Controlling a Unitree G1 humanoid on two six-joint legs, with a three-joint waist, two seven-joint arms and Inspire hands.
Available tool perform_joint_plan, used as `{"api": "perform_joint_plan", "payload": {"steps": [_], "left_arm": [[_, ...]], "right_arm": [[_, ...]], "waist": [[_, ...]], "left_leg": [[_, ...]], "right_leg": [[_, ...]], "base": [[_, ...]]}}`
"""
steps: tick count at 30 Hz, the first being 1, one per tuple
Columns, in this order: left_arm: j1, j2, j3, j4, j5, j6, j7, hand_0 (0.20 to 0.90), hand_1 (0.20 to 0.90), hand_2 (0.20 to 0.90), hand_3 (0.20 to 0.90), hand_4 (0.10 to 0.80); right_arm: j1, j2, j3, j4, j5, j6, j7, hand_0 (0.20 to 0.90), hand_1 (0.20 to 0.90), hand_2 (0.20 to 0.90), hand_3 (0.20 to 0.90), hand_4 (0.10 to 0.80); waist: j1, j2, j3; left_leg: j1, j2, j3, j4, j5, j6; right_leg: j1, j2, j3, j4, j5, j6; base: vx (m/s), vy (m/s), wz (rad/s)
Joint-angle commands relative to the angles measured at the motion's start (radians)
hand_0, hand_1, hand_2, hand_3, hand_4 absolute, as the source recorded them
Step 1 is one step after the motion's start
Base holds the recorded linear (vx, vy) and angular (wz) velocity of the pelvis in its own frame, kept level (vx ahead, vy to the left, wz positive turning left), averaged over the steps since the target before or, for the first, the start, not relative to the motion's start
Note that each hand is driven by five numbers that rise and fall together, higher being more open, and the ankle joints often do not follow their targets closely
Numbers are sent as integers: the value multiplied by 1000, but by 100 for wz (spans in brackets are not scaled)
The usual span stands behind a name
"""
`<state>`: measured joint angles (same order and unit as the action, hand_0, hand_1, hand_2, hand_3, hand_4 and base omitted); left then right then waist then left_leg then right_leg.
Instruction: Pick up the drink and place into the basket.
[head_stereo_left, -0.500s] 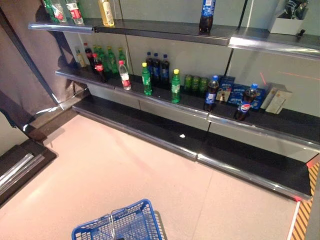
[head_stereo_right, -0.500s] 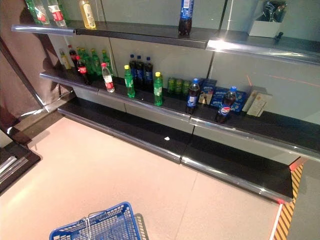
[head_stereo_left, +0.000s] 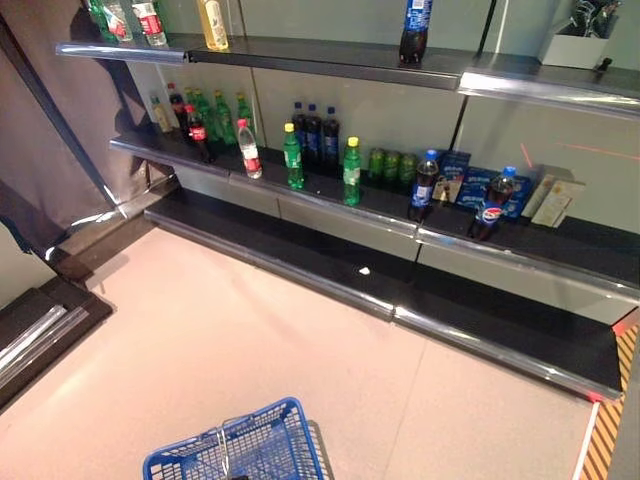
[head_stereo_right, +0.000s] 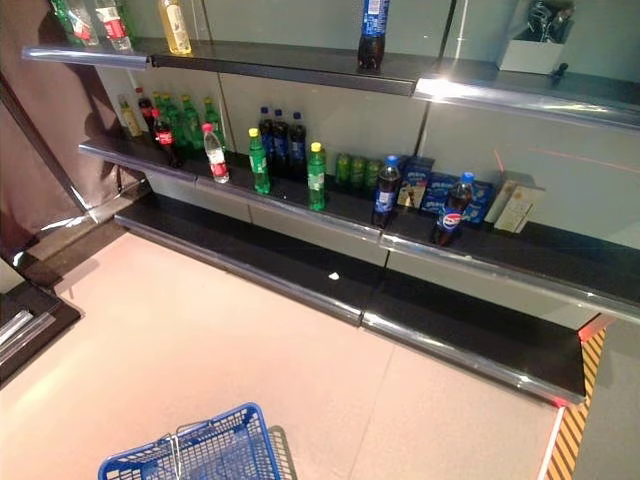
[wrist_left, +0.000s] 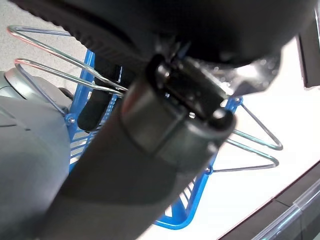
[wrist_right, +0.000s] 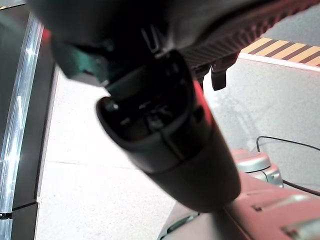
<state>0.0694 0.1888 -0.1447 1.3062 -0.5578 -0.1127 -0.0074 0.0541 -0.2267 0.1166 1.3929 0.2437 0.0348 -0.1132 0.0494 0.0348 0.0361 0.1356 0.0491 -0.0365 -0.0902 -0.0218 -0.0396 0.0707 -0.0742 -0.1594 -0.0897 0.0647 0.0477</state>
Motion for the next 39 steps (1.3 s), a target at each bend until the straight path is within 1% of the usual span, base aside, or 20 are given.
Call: {"api": "perform_joint_plan", "payload": {"steps": [1, 13, 18, 19, 20, 21, 22, 23, 24, 25, 26, 27, 28, 29, 30, 31, 33, 35, 36, 39], "left_arm": [[-52, -42, -19, 3, 23, -28, -17, 300, 300, 300, 200, 100], [-62, -32, 4, 7, 15, -27, 0, 300, 300, 300, 200, 100], [-61, -27, 24, 10, 15, -32, 16, 300, 300, 300, 200, 100], [-63, -27, 36, 9, 7, -37, 21, 300, 300, 300, 200, 100], [-63, -25, 41, 7, 5, -37, 22, 300, 300, 300, 200, 100], [-67, -22, 52, 5, -1, -43, 20, 300, 300, 300, 200, 100], [-69, -20, 57, 2, -12, -49, 20, 300, 300, 300, 200, 100], [-69, -19, 61, 1, -17, -54, 17, 300, 300, 300, 200, 100], [-68, -20, 71, -6, -52, -67, 12, 300, 300, 300, 200, 100], [-65, -26, 85, -10, -86, -72, 2, 300, 300, 300, 200, 100], [-63, -28, 90, -11, -97, -71, -3, 300, 300, 300, 200, 100], [-54, -37, 100, -15, -128, -71, -15, 300, 300, 300, 200, 100], [-51, -41, 103, -14, -139, -71, -18, 300, 300, 300, 200, 100], [-43, -45, 110, -13, -162, -75, -30, 300, 300, 300, 200, 100], [-37, -50, 112, -13, -177, -77, -39, 300, 300, 300, 200, 100], [-36, -51, 112, -13, -179, -77, -40, 300, 300, 300, 200, 100], [-26, -53, 108, -6, -157, -74, -29, 300, 300, 300, 200, 100], [-19, -57, 108, -1, -154, -78, -29, 300, 300, 300, 200, 100], [-15, -65, 119, -4, -142, -75, -24, 300, 300, 300, 200, 100], [-19, -65, 120, -9, -132, -63, -19, 300, 300, 300, 200, 100]], "right_arm": [[-60, 31, 5, 50, 2, 9, -16, 900, 900, 900, 900, 800], [-52, 46, 27, 2, -10, 18, -24, 900, 900, 900, 900, 800], [-49, 47, 47, -14, -58, 0, -29, 900, 900, 900, 900, 800], [-52, 46, 62, -27, -86, -4, -33, 900, 900, 900, 900, 800], [-53, 46, 68, -31, -89, 0, -31, 900, 900, 900, 900, 800], [-57, 44, 78, -44, -88, 6, -26, 900, 900, 900, 900, 800], [-60, 41, 84, -54, -90, 12, -16, 900, 900, 900, 900, 800], [-61, 40, 90, -62, -85, 15, -13, 900, 900, 900, 900, 800], [-62, 33, 108, -84, -79, 20, -3, 900, 900, 900, 900, 800], [-62, 27, 112, -94, -85, 21, 2, 900, 900, 900, 900, 800], [-61, 25, 111, -96, -86, 23, 2, 900, 900, 900, 900, 800], [-58, 20, 103, -98, -84, 28, -1, 900, 900, 900, 900, 800], [-57, 20, 100, -96, -88, 28, -1, 900, 900, 900, 900, 800], [-59, 17, 94, -90, -106, 26, 6, 900, 900, 900, 900, 800], [-62, 16, 92, -81, -115, 24, 8, 900, 900, 900, 900, 800], [-63, 16, 93, -78, -115, 25, 7, 900, 900, 900, 900, 800], [-72, 18, 96, -56, -110, 35, 3, 900, 900, 900, 900, 800], [-68, 21, 97, -55, -109, 39, -5, 900, 900, 900, 900, 800], [-65, 23, 97, -52, -116, 40, -13, 900, 900, 900, 900, 800], [-58, 33, 87, -51, -105, 47, -23, 900, 900, 900, 900, 800]], "waist": [[0, -29, 17], [-12, -43, 27], [-10, -54, 36], [-9, -67, 49], [-9, -72, 53], [-10, -89, 69], [-8, -97, 83], [-7, -102, 93], [-1, -111, 124], [2, -115, 146], [4, -112, 152], [18, -99, 163], [25, -93, 166], [46, -80, 172], [62, -65, 175], [67, -60, 176], [101, -34, 172], [116, -34, 171], [123, -45, 163], [119, -65, 141]], "left_leg": [[-33, 2, 57, 3, 47, 5], [-28, 8, 58, 3, 51, 8], [-21, 16, 42, 15, 53, 6], [-47, 18, 31, 98, 34, 4], [-61, 17, 29, 131, 23, 5], [-108, 9, 26, 238, -2, 9], [-136, 5, 24, 285, -4, 10], [-166, 4, 18, 343, 11, 11], [-257, -9, 4, 473, 58, 10], [-344, -25, 13, 606, 100, 10], [-365, -24, 14, 624, 117, 7], [-403, -33, 19, 598, 161, -1], [-409, -44, 21, 573, 167, -2], [-428, -57, 26, 508, 197, -9], [-436, -55, 28, 441, 227, -17], [-435, -51, 30, 410, 239, -20], [-446, -5, 31, 163, 321, -38], [-460, 5, 26, 112, 353, -45], [-458, -12, 14, 129, 310, -28], [-450, -40, 30, 190, 218, 6]], "right_leg": [[24, -61, 22, 2, 29, 47], [25, -41, 45, 12, 24, 36], [24, -17, 58, 40, 3, 19], [7, -10, 66, 81, -13, 2], [0, -9, 66, 95, -19, -3], [-21, -12, 64, 123, -26, -15], [-30, -11, 65, 136, -29, -24], [-38, -8, 68, 146, -32, -33], [-54, 2, 80, 164, -32, -48], [-59, 4, 83, 175, -32, -62], [-58, 8, 83, 176, -33, -64], [-41, 20, 79, 171, -41, -64], [-32, 23, 78, 167, -45, -60], [-10, 36, 76, 157, -58, -56], [10, 51, 78, 149, -71, -54], [20, 56, 79, 146, -77, -54], [91, 91, 111, 131, -122, -58], [130, 95, 134, 132, -148, -62], [149, 76, 145, 145, -173, -53], [168, 27, 151, 189, -198, -19]], "base": [[0, 0, 0], [16, -38, 0], [55, -115, -1], [51, -184, -1], [15, -228, 5], [-19, -169, 12], [-48, -158, 26], [-49, -185, 39], [-54, -196, 42], [-24, -177, 31], [84, -84, 24], [141, -9, 11], [230, 13, -12], [264, 38, -41], [262, 40, -56], [416, 87, -46], [623, 159, 12], [505, 182, 33], [433, 207, 23], [347, 196, -40]]}}
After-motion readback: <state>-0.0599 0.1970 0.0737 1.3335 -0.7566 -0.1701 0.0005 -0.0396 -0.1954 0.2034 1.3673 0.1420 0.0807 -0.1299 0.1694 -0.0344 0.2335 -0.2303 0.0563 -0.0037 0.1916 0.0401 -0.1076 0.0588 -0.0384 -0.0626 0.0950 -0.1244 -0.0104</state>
